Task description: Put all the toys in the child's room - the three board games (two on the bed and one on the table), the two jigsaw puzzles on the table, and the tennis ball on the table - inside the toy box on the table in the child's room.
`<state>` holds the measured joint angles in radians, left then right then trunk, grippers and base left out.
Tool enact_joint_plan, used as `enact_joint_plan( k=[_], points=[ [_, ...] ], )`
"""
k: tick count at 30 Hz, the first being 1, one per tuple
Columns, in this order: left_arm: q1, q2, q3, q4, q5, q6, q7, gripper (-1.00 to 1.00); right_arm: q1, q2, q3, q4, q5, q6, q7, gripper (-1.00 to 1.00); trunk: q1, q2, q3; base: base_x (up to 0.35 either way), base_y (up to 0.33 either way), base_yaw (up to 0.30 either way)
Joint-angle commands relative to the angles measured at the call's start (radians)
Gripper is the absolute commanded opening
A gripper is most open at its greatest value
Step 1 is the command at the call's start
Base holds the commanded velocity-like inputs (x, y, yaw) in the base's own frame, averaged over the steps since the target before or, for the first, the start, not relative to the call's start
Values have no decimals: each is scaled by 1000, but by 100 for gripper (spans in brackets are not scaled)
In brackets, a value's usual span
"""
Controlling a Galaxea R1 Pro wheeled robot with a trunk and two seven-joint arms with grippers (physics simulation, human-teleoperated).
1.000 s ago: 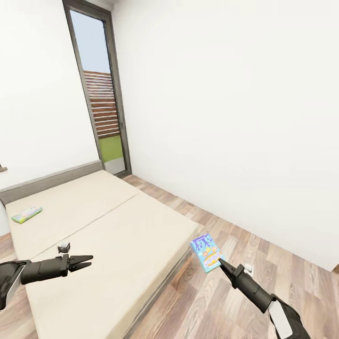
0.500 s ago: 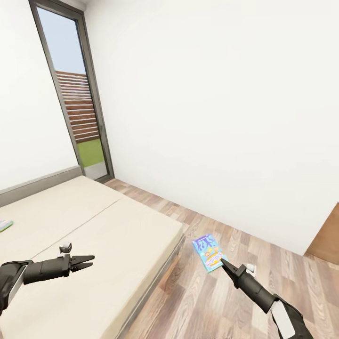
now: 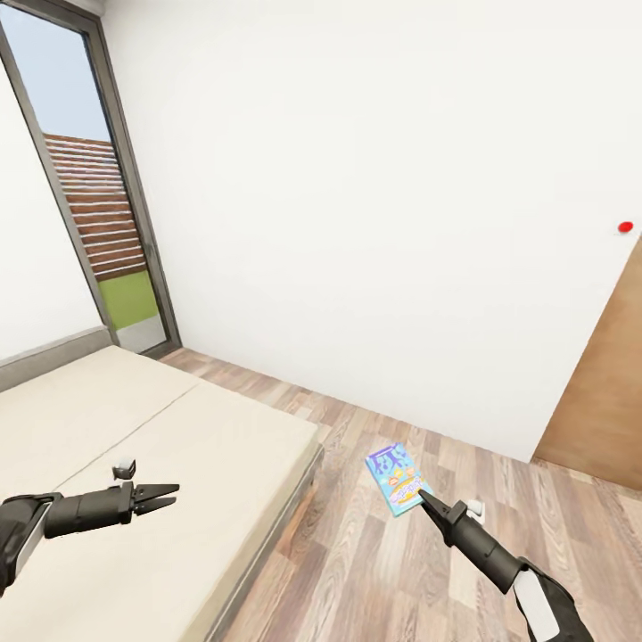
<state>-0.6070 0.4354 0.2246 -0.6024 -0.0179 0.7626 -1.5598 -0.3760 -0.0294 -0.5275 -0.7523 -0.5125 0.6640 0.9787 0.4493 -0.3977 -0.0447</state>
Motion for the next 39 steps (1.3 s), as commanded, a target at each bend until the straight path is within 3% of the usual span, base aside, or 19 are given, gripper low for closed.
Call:
enact_joint_plan(
  k=[1,24,39],
  points=[
    [0,0,1,0,-2,11,-5,100,-1,0,-2,0,-6,8,1,-100,1,-2,-2,0,0,-259],
    [0,-1,1,0,-2,10,-3,100,-1,-9,-2,1,-6,8,2,-100,1,-2,15,0,0,-259],
    [0,-4,2,0,-1,11,33,100,-1,-20,-2,1,-6,29,2,-100,1,-2,26,0,0,-260]
  ],
)
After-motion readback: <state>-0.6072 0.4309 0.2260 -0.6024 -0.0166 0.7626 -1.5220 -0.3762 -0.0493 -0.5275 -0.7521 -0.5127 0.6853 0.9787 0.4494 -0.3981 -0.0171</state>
